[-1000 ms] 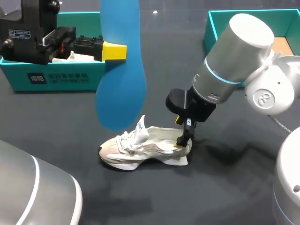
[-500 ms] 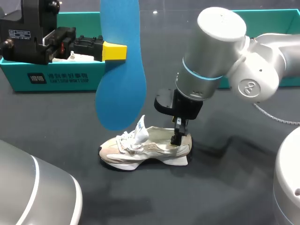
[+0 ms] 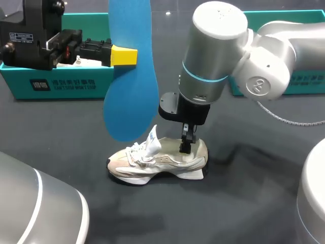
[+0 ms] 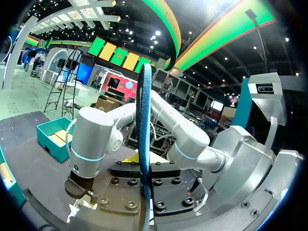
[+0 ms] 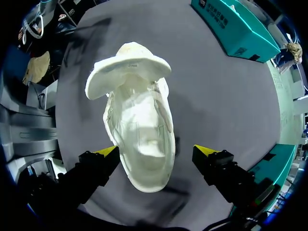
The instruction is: Take the shoe out of the shoebox, open the shoe tongue, remove and reinsert the insole, then place the shoe into the shoebox
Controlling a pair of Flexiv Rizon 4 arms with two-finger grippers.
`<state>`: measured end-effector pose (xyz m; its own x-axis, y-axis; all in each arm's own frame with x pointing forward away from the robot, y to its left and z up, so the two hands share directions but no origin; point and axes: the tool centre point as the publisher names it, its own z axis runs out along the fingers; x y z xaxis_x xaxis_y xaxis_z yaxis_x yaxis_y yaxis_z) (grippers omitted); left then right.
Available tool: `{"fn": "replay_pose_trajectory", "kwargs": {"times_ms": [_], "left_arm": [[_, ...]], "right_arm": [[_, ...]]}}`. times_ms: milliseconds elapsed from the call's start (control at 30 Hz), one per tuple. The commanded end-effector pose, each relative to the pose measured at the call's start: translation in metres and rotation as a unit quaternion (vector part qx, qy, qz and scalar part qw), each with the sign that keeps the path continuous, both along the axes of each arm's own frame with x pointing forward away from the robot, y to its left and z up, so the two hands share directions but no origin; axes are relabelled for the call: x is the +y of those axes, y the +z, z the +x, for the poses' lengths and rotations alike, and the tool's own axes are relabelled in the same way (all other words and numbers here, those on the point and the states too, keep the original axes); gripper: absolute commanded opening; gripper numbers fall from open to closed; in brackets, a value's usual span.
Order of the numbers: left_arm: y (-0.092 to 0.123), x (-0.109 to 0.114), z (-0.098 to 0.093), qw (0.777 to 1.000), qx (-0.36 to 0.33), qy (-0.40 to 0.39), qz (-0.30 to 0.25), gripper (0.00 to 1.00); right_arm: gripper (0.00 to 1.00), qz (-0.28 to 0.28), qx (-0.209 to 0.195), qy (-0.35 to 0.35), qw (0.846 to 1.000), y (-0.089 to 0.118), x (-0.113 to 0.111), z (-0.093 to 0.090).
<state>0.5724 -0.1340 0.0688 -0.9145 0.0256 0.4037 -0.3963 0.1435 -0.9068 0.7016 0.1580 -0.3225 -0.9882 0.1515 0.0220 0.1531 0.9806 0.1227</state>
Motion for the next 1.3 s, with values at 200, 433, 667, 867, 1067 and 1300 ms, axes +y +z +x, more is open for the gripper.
{"fn": "replay_pose_trajectory", "kwargs": {"times_ms": [200, 433, 667, 867, 1067, 1300], "left_arm": [[0.001, -0.001, 0.002, 1.000, 0.001, -0.002, 0.002, 0.00], [0.001, -0.001, 0.002, 1.000, 0.001, -0.002, 0.002, 0.00], [0.001, -0.001, 0.002, 1.000, 0.001, -0.002, 0.002, 0.00], [0.001, -0.001, 0.002, 1.000, 0.001, -0.002, 0.002, 0.00], [0.001, -0.001, 0.002, 1.000, 0.001, -0.002, 0.002, 0.00], [0.001, -0.001, 0.002, 1.000, 0.001, -0.002, 0.002, 0.00]], "right_arm": [[1.00, -0.011, -0.004, 0.005, 1.000, -0.002, 0.009, 0.014], [1.00, -0.001, -0.010, 0.007, 1.000, -0.010, 0.011, 0.022], [1.00, 0.004, -0.007, 0.006, 1.000, -0.017, 0.013, 0.030], [0.98, 0.006, 0.003, 0.004, 1.000, -0.028, 0.015, 0.034], [0.89, 0.017, 0.011, 0.000, 1.000, -0.038, 0.013, 0.033], [0.86, 0.021, 0.021, -0.001, 1.000, -0.045, 0.014, 0.029]]}}
